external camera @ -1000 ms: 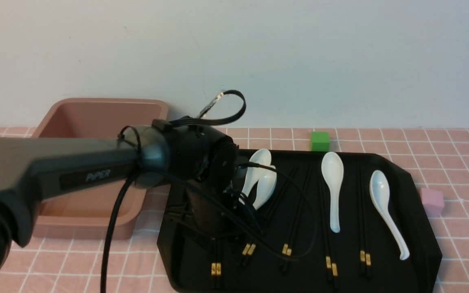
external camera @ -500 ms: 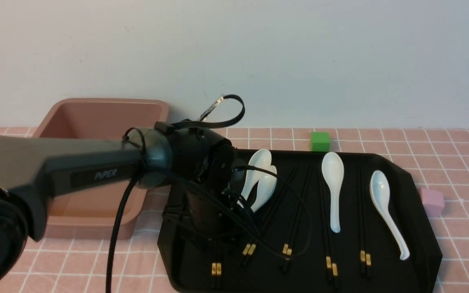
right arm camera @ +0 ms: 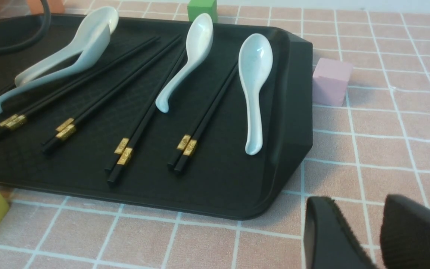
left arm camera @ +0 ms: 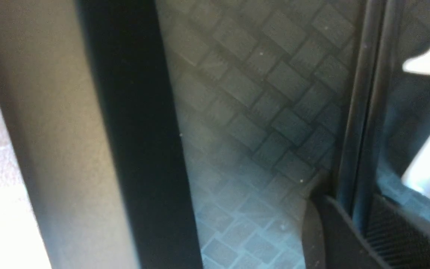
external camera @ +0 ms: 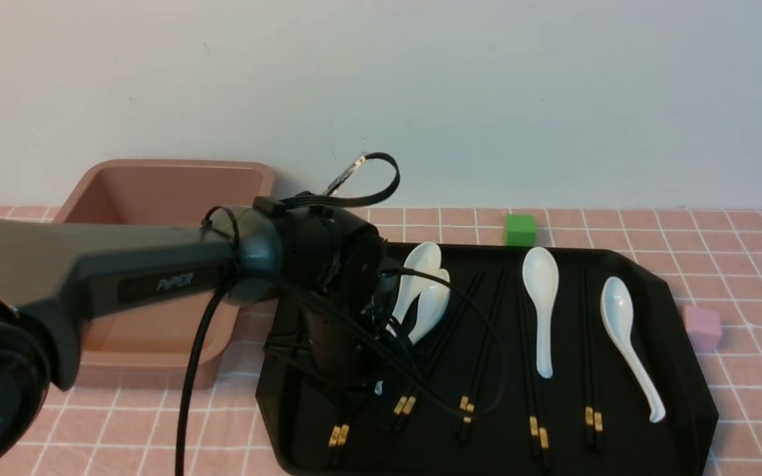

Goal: On pink tablecloth take chopsticks from black tray and put them in box.

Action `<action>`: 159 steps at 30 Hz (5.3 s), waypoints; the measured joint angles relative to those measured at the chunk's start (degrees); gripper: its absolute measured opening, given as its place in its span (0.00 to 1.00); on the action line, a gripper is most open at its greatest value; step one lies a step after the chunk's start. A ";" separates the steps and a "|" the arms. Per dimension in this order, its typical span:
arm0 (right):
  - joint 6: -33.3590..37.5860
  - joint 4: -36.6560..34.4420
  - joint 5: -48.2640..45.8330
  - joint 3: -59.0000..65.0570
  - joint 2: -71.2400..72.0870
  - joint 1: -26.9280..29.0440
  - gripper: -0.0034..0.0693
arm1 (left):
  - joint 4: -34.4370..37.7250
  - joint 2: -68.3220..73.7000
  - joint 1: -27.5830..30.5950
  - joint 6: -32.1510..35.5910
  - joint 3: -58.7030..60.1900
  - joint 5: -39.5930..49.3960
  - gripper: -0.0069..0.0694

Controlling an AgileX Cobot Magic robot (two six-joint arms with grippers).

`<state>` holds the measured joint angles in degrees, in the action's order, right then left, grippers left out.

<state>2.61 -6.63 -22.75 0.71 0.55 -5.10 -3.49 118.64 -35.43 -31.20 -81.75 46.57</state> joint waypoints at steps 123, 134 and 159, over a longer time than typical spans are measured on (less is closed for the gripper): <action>0.00 0.01 0.00 0.00 0.00 0.00 0.38 | 10.13 -104.09 24.02 18.74 76.33 -40.33 0.07; 0.00 0.01 0.00 0.00 0.04 0.00 0.38 | 9.96 -119.06 39.07 18.74 83.34 -26.34 0.07; 0.00 0.01 0.00 0.00 0.06 0.00 0.38 | 10.06 -119.17 39.98 18.74 83.51 -24.11 0.07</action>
<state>2.61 -6.62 -22.75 0.71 0.62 -5.10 6.57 -0.53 4.55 -12.45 1.77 22.46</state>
